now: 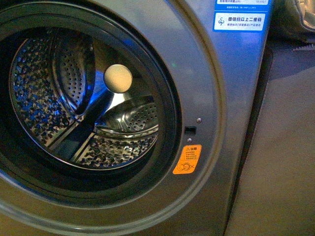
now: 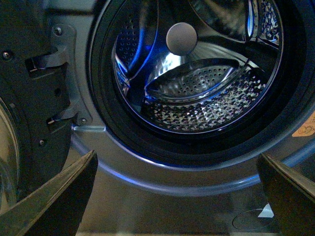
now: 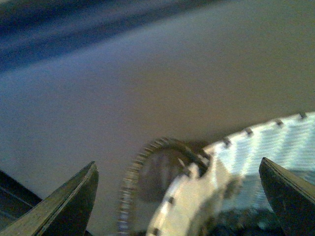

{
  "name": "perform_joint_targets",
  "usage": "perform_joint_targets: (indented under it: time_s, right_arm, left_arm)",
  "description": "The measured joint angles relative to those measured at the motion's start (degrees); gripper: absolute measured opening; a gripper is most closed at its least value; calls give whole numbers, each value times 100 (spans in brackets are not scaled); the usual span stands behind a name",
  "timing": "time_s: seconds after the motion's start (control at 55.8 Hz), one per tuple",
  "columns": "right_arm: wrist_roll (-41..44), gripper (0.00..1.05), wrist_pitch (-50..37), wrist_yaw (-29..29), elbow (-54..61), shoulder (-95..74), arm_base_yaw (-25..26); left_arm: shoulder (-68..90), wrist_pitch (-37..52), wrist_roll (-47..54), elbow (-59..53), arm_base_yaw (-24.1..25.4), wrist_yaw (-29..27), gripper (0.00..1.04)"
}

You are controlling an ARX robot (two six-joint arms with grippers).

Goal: Put clothes into washing machine

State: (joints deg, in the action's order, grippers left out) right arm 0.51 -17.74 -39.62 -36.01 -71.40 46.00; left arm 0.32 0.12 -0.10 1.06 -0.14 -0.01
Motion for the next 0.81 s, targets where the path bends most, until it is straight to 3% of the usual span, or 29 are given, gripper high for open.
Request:
perform_joint_targets:
  time_s: [0.108, 0.251, 0.573, 0.806]
  right_arm:
    - [1351, 97, 962, 278, -804, -1606, 442]
    - [2992, 97, 988, 664, -960, -3440, 732]
    - [3508, 97, 293, 1504, -2157, -6354, 874]
    - [3377, 97, 127, 1574, -2927, -7757, 940]
  left_arm:
    - [0, 0, 0, 0, 0, 0, 98]
    - [0, 0, -2, 0, 0, 0, 98]
    - [0, 0, 0, 0, 0, 0, 98]
    - [-2, 0, 0, 0, 0, 0, 98]
